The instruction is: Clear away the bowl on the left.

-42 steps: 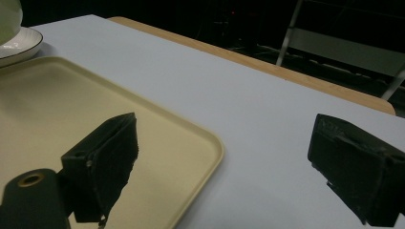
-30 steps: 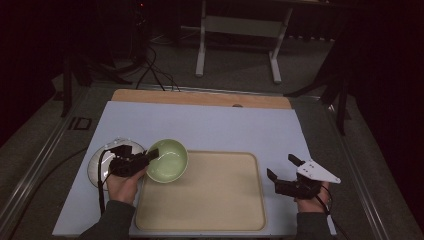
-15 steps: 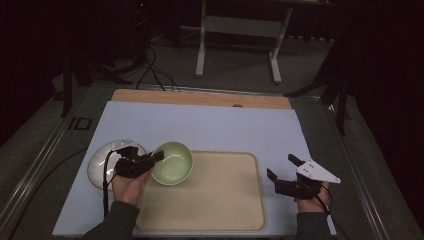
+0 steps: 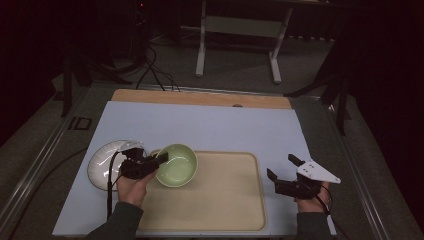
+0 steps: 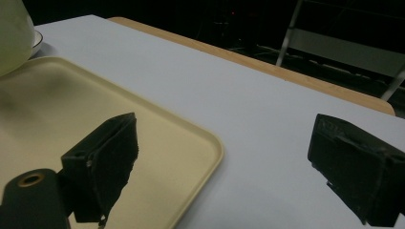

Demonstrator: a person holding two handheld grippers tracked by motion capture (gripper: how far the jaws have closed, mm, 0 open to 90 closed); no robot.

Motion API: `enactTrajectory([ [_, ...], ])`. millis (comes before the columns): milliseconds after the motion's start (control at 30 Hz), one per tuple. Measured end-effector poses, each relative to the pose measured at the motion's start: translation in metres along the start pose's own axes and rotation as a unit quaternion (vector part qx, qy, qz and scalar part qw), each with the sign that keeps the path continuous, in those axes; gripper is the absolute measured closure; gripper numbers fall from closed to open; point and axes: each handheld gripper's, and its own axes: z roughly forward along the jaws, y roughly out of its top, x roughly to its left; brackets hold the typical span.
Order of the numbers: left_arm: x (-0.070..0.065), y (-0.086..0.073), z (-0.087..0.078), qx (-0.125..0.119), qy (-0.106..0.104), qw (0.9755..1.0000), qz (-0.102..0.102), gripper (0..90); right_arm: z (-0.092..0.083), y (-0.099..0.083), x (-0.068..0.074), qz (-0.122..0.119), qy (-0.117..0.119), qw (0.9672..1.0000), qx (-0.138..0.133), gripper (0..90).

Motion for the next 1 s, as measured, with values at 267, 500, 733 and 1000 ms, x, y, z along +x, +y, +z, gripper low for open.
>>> enactTrajectory([
  [267, -0.004, -0.002, 0.005, 0.004, -0.005, 1.0000, 0.003, 79.4, 0.000, 0.000, 0.000, -0.001, 0.000, 1.0000, -0.001, 9.6],
  [500, -0.007, -0.005, 0.010, 0.011, -0.007, 0.9999, 0.007, 79.5, 0.000, 0.000, 0.000, -0.001, -0.001, 1.0000, -0.001, 9.6],
  [733, -0.012, -0.008, 0.016, 0.019, -0.012, 0.9997, 0.010, 79.5, 0.000, 0.000, 0.000, -0.001, 0.000, 1.0000, 0.000, 9.5],
  [1000, -0.018, -0.012, 0.024, 0.031, -0.016, 0.9992, 0.019, 79.5, 0.000, 0.000, 0.000, -0.001, 0.000, 1.0000, -0.001, 9.6],
])
